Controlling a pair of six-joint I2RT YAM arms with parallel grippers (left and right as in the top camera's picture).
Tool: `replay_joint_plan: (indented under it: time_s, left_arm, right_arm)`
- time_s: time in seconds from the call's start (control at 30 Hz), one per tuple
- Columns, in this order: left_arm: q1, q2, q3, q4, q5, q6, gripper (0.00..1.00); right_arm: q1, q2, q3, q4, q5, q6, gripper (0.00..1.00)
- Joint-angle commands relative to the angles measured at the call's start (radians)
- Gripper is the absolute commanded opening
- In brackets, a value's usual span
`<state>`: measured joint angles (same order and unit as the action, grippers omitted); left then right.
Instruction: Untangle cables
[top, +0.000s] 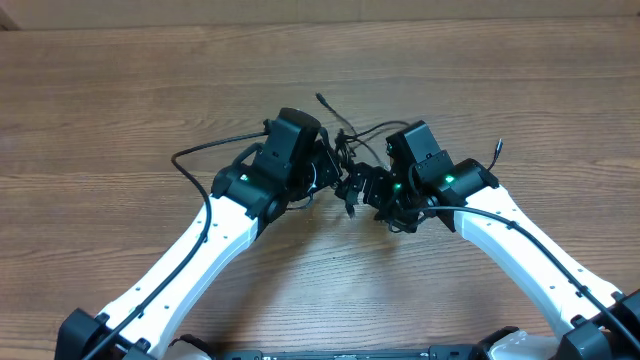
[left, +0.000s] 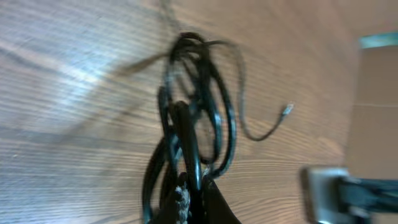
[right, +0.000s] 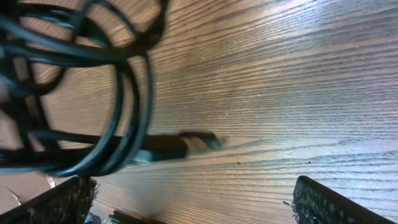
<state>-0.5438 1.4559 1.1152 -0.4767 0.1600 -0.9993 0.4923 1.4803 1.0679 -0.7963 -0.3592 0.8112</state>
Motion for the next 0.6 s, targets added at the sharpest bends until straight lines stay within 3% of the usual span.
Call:
replay_joint_plan:
  time_s: [0.0,0.3,0.57]
  left_arm:
    - [-0.006,-0.073,0.02,0.029,0.021,-0.03,0.04]
    - [-0.006,-0.122,0.02,0.037,0.024,-0.04,0.04]
    - [-0.006,-0.126,0.02,-0.045,-0.099,-0.01,0.04]
  right_arm:
    - [-0.002,0.003,0.011,-0.003,0.029,-0.001,1.0]
    - [-0.002,0.003,0.011,-0.014,0.056,-0.002,1.0]
    - [-0.003,0.003,0.011,0.032,-0.068,0.0,1.0]
